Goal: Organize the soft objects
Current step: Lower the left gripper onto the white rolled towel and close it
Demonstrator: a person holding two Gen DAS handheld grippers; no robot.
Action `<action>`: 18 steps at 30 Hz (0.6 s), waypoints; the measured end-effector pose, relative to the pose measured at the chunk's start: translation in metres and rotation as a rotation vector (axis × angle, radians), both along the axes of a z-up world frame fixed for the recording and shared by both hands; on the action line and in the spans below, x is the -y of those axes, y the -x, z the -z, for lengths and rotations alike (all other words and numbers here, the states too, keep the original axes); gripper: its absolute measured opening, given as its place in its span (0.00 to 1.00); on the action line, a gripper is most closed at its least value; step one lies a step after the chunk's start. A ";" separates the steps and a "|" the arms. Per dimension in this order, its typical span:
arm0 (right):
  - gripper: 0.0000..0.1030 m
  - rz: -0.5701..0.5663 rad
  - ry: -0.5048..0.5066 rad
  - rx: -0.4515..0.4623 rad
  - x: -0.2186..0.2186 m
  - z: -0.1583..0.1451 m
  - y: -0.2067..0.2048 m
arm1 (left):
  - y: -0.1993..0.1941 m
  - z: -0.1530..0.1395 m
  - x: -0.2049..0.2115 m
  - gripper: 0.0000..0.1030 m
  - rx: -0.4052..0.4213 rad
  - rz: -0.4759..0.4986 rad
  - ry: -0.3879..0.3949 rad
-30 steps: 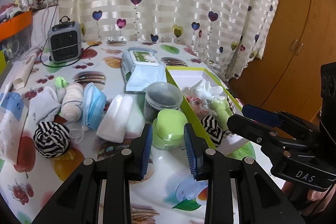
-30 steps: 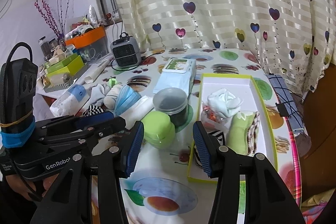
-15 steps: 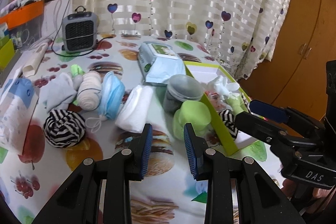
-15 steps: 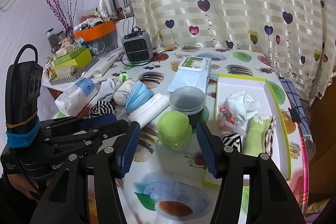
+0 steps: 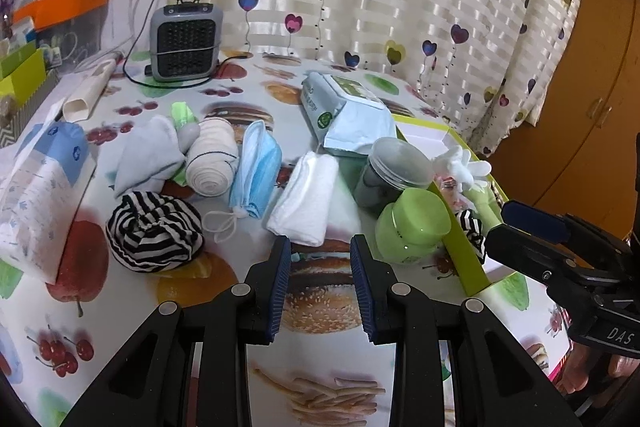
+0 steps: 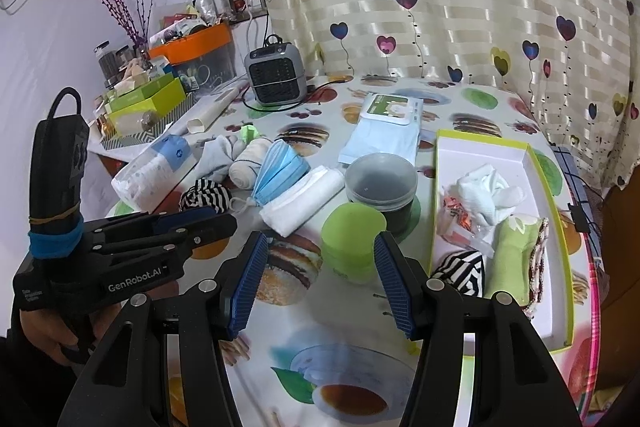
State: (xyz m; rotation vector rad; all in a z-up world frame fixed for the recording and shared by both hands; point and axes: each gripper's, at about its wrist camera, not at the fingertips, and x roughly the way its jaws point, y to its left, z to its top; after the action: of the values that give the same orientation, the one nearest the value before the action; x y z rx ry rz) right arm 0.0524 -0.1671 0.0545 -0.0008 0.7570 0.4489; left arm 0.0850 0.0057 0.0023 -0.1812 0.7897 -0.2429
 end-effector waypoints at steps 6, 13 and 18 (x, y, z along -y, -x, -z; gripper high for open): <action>0.55 0.013 0.003 0.000 0.002 0.000 -0.005 | -0.009 0.006 0.001 0.28 -0.012 0.014 -0.001; 0.55 0.011 0.005 -0.007 0.000 0.001 -0.016 | -0.031 0.013 0.005 0.28 -0.022 0.032 -0.023; 0.55 -0.004 0.004 0.001 -0.004 -0.001 -0.022 | -0.050 0.016 0.013 0.32 -0.012 0.065 -0.057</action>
State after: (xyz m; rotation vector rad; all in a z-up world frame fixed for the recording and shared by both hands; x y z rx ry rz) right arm 0.0740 -0.1634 0.0552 -0.0065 0.7572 0.4513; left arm 0.1345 -0.0076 -0.0141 -0.1033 0.8145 -0.2801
